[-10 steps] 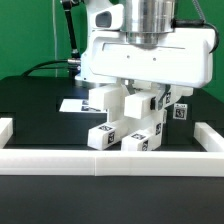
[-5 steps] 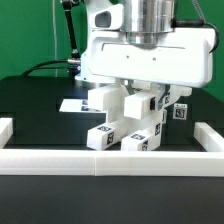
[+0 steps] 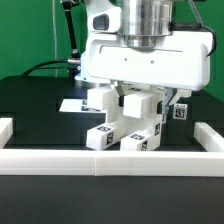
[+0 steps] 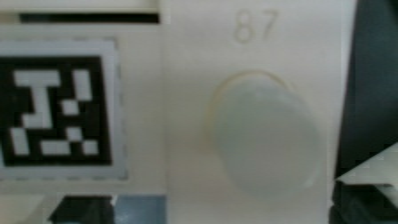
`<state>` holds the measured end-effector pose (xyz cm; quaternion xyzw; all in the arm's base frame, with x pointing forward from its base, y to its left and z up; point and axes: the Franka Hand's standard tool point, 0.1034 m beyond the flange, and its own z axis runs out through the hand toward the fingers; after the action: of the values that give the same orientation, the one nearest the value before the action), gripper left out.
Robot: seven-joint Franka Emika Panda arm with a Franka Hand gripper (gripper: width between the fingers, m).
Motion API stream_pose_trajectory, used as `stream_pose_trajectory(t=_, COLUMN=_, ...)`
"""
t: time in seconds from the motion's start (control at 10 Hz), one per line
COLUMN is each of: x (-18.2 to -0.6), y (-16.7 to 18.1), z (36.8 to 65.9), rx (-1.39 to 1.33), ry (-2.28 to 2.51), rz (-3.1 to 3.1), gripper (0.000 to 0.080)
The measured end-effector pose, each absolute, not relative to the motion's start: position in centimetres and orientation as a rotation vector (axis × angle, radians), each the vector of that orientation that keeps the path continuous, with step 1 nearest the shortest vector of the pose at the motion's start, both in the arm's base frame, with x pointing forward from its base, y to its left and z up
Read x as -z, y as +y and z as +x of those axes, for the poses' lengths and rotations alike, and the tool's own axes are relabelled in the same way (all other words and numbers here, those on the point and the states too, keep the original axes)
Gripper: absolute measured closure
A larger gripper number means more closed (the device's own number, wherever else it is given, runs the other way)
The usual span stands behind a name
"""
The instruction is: Assemble chair
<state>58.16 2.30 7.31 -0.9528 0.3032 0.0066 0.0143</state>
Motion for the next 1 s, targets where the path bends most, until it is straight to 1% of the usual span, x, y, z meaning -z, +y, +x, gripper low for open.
stream_pose_trajectory(t=0.1, x=-7.4, y=2.3, z=58.2, rx=-0.021, ry=0.944, rz=-2.966, gripper=0.0161)
stream_pose_trajectory(t=0.3, x=-8.3, y=2.3, z=58.0, rx=-0.045, ry=0.95, rz=-2.959, gripper=0.0153)
stream_pose_trajectory(t=0.6, x=-11.7, y=3.6, z=56.8, rx=-0.104, ry=1.005, rz=-2.912, gripper=0.0151)
stream_pose_trajectory(t=0.8, x=-14.2, y=5.0, z=55.2, rx=-0.142, ry=1.064, rz=-2.87, gripper=0.0151)
stream_pose_trajectory(t=1.0, x=-14.5, y=6.7, z=53.1, rx=-0.171, ry=1.159, rz=-2.83, gripper=0.0151)
